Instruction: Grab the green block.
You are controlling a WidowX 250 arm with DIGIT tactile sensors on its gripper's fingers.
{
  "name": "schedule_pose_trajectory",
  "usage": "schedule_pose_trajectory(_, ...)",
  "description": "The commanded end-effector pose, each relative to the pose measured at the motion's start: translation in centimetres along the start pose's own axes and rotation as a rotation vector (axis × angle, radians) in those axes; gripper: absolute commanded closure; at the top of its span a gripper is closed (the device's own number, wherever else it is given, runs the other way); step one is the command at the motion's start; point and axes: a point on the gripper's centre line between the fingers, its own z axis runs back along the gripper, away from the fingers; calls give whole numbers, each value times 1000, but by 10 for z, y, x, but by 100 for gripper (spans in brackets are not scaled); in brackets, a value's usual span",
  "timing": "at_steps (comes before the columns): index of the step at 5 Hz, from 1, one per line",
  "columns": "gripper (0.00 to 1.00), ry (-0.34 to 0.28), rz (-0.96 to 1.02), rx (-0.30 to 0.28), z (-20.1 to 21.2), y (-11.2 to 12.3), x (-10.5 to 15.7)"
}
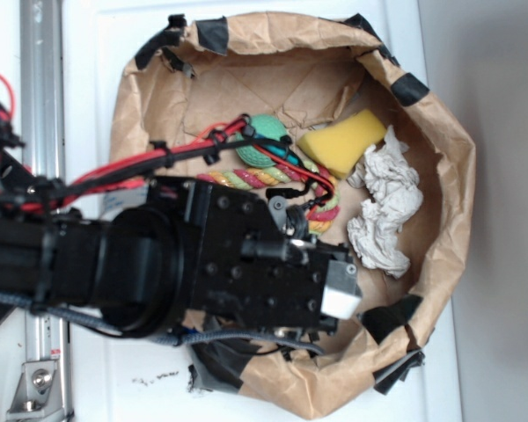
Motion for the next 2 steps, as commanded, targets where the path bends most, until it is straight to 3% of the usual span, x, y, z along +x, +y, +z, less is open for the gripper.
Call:
schedule_pose_trajectory(1, 100, -125, -19, -47, 95, 35, 23)
schedule_pose_trajectory(2, 100, -86, -22, -45, 122, 49, 19)
